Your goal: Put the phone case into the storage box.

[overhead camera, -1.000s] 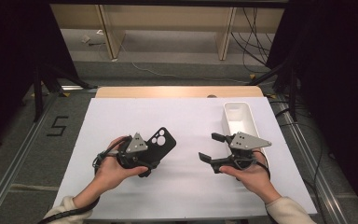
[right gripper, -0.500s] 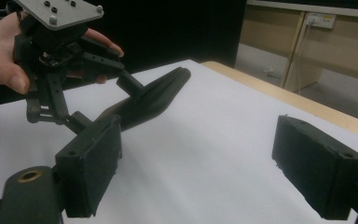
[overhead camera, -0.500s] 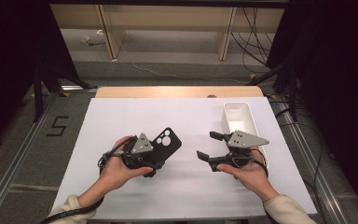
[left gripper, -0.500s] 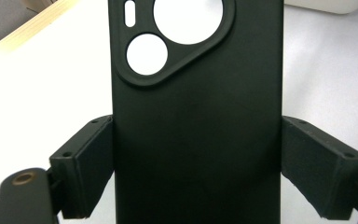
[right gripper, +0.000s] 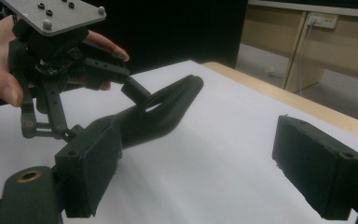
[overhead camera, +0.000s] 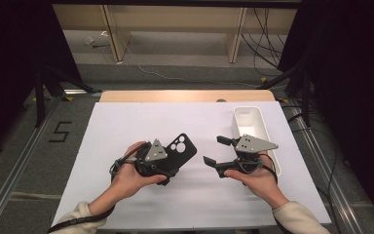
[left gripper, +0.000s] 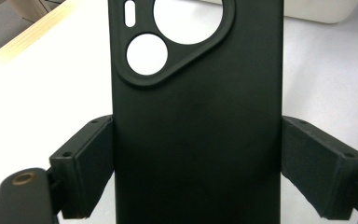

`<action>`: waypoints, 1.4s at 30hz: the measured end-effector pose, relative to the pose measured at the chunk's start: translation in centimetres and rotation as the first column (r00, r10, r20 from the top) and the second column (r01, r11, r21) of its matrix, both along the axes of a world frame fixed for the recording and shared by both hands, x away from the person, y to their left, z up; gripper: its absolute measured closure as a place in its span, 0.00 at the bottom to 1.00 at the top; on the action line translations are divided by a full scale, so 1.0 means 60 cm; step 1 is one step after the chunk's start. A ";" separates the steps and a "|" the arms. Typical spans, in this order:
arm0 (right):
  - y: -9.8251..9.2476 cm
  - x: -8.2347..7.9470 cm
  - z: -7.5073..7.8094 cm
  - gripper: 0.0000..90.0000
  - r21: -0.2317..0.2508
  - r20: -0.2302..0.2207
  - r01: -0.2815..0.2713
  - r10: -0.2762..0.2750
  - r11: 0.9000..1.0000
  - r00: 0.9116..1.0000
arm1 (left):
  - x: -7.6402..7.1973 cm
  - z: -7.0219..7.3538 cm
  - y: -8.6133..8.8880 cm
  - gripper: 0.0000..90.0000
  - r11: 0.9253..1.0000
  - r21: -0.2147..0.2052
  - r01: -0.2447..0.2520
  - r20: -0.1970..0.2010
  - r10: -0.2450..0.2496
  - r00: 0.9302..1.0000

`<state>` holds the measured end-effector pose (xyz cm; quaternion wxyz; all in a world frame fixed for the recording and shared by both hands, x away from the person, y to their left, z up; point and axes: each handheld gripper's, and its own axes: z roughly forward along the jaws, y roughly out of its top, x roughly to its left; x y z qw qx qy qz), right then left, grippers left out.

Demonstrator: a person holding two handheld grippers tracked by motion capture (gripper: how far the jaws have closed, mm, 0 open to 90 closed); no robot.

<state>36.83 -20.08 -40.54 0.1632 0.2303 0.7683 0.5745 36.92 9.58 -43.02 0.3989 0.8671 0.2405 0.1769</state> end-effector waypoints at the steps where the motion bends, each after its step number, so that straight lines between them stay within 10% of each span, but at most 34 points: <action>1: 0.001 0.001 0.000 0.19 0.000 0.000 0.000 0.000 1.000 1.000 | 0.000 0.000 -0.002 0.16 1.000 -0.002 0.000 0.000 0.000 1.000; 42: 0.058 0.054 -0.009 0.20 -0.020 -0.052 0.011 -0.012 1.000 0.999 | 0.000 0.000 -0.051 0.16 0.998 -0.011 0.054 0.024 -0.054 0.998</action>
